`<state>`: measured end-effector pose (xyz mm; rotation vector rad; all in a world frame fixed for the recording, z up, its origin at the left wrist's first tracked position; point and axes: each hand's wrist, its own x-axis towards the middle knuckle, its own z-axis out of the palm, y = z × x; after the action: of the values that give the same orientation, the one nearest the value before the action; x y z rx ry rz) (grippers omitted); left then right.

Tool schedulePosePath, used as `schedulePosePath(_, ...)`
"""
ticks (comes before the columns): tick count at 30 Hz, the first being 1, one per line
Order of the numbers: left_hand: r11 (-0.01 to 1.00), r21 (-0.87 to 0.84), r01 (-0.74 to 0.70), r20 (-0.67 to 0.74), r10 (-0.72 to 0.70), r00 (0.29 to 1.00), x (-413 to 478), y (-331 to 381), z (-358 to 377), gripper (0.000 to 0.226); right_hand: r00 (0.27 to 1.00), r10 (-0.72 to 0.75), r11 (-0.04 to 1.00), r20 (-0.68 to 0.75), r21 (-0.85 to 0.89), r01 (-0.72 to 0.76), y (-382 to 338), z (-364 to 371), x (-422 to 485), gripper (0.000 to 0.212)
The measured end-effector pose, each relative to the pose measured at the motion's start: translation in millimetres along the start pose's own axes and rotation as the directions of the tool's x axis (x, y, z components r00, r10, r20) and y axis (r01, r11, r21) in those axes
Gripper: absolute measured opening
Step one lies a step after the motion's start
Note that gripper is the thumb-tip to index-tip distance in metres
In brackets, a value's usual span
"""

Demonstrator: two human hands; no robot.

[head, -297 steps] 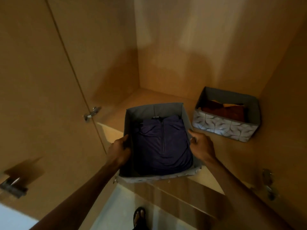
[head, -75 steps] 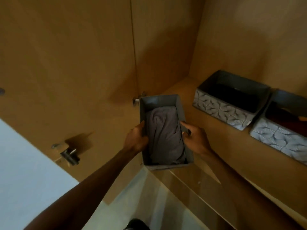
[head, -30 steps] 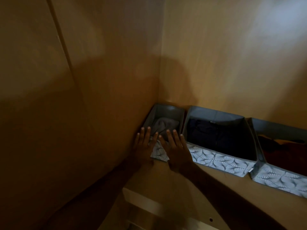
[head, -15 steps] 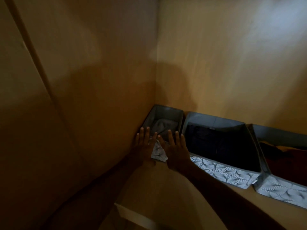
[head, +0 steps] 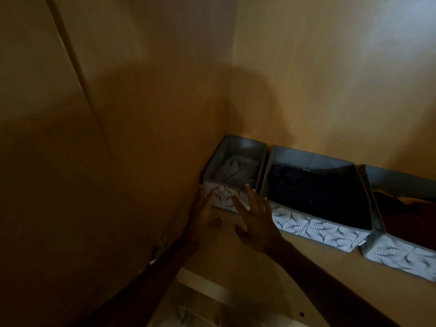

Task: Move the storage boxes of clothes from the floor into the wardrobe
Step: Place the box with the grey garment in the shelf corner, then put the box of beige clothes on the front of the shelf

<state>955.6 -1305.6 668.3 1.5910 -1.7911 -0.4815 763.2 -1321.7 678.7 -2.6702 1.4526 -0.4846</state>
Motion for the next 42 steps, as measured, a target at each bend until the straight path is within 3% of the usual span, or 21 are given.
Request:
schedulePosePath(1, 0.988, -0.123, 0.088, -0.027, -0.092, 0.995, -15.2, 4.2, -1.4, 0.085, 0.999, -0.017, 0.995, -0.051, 0.099, 0.022, -1.0, 3.5, -10.9, 0.079)
schedulePosePath(4, 0.865, -0.422, 0.272, -0.114, -0.348, 0.93, -55.7, 16.7, -4.7, 0.117, 0.992, 0.058, 0.909, -0.116, 0.416, -0.004, -7.2, 5.4, -41.8, 0.072)
schedulePosePath(7, 0.759, -0.598, 0.259, -0.099, -0.39, 0.916, -97.7, 23.4, -7.9, 0.075, 0.985, 0.161, 0.758, -0.064, 0.647, -0.081, -21.3, -0.1, -70.7, 0.073)
schedulePosePath(9, 0.712, -0.649, 0.267, -0.078, -0.412, 0.908, -127.6, 23.2, -8.7, 0.062, 0.985, 0.169, 0.748, -0.035, 0.655, -0.105, -29.1, -3.1, -90.0, 0.069)
schedulePosePath(12, 0.694, -0.658, 0.292, -0.104, -0.468, 0.877, -181.3, 26.3, -5.1, 0.065, 0.987, 0.153, 0.689, 0.057, 0.71, -0.148, -43.0, -6.1, -122.5, 0.067)
schedulePosePath(15, 0.718, -0.623, 0.312, -0.15, -0.501, 0.852, -241.5, 36.6, 3.9, 0.058, 0.987, 0.09, 0.6, 0.133, 0.784, -0.16, -57.5, -7.5, -156.5, 0.064)
schedulePosePath(18, 0.71, -0.613, 0.347, -0.226, -0.579, 0.784, -303.1, 55.4, 12.3, 0.052, 0.965, 0.007, 0.492, 0.264, 0.839, -0.233, -75.2, -7.9, -194.8, 0.06)
schedulePosePath(23, 0.654, -0.635, 0.411, -0.333, -0.712, 0.618, -412.7, 94.1, 32.3, 0.044, 0.911, -0.184, 0.493, 0.369, 0.836, -0.239, -107.9, 4.6, -263.1, 0.062)
schedulePosePath(29, 0.556, -0.686, 0.47, -0.43, -0.83, 0.354, -552.2, 135.8, 38.5, 0.036, 0.779, -0.403, 0.549, 0.48, 0.808, -0.213, -170.2, 21.5, -338.5, 0.06)
schedulePosePath(34, 0.505, -0.743, 0.439, -0.515, -0.851, 0.107, -662.7, 162.1, 34.7, 0.035, 0.629, -0.593, 0.55, 0.503, 0.823, -0.139, -242.6, 24.6, -398.3, 0.063)
schedulePosePath(42, 0.483, -0.784, 0.39, -0.579, -0.795, -0.18, -850.8, 221.1, 19.4, 0.037, 0.393, -0.782, 0.516, 0.484, 0.856, -0.026, -380.2, 28.5, -517.1, 0.053)
